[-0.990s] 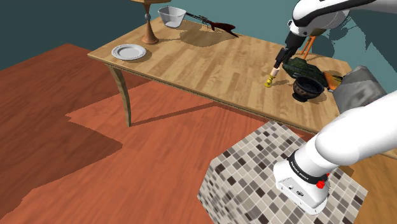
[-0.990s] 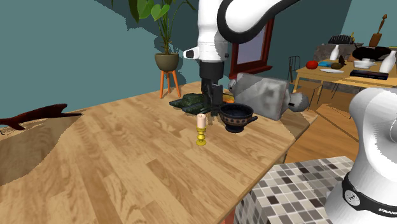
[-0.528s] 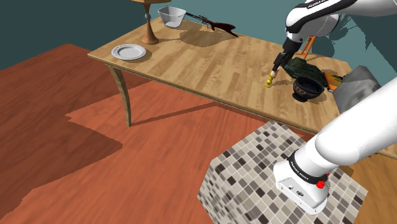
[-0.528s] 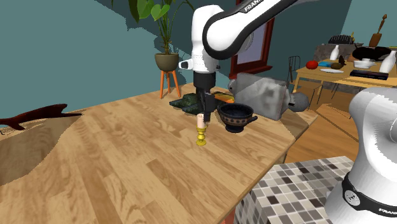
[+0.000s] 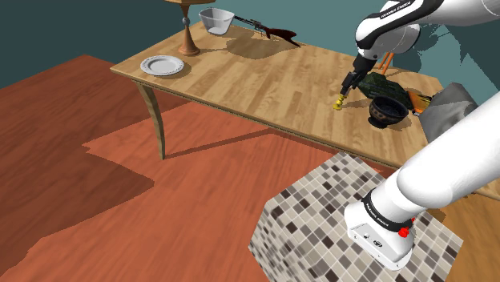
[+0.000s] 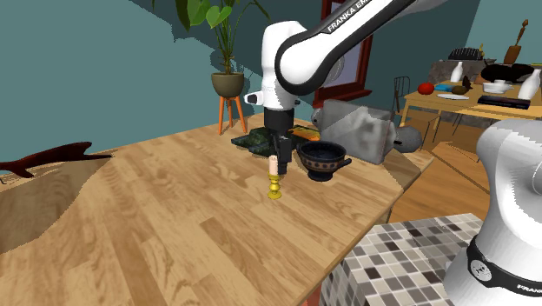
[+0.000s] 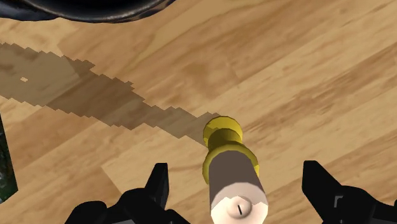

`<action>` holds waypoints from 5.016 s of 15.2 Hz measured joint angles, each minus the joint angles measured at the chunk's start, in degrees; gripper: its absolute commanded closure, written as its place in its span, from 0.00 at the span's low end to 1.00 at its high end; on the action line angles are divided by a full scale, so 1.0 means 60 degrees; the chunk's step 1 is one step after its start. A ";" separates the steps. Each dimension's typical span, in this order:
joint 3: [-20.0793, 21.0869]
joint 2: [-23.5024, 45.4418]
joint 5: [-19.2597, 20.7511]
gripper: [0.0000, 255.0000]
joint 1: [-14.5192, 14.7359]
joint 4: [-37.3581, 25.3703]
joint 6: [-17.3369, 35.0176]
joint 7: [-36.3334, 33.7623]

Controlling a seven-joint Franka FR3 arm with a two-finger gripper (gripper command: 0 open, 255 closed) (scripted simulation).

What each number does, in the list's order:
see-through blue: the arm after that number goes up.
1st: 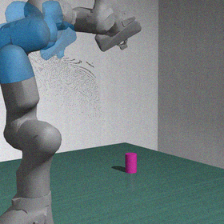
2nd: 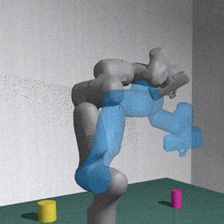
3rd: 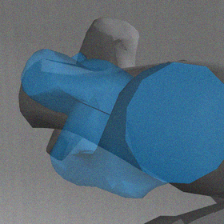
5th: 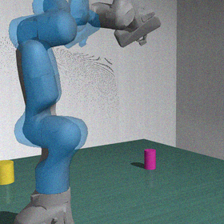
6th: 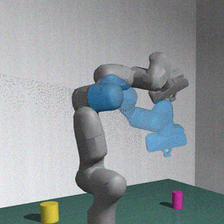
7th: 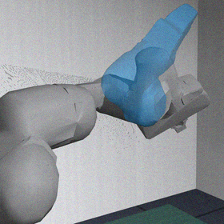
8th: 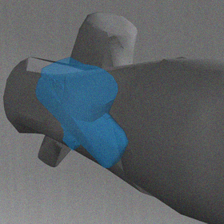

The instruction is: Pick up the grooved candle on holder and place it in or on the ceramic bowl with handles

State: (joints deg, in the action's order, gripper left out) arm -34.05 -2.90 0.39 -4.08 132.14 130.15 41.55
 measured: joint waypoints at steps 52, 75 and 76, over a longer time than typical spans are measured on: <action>0.0096 -0.2536 0.1389 1.00 -0.0474 -0.2514 -0.4674 -0.0100; -0.1212 -0.3676 0.2512 1.00 -0.1481 -0.0975 -0.3938 0.1532; -0.1244 -0.3656 0.2519 1.00 -0.1482 -0.0871 -0.3813 0.1534</action>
State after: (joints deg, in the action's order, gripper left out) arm -41.52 -24.83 15.51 -12.97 126.92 107.27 50.75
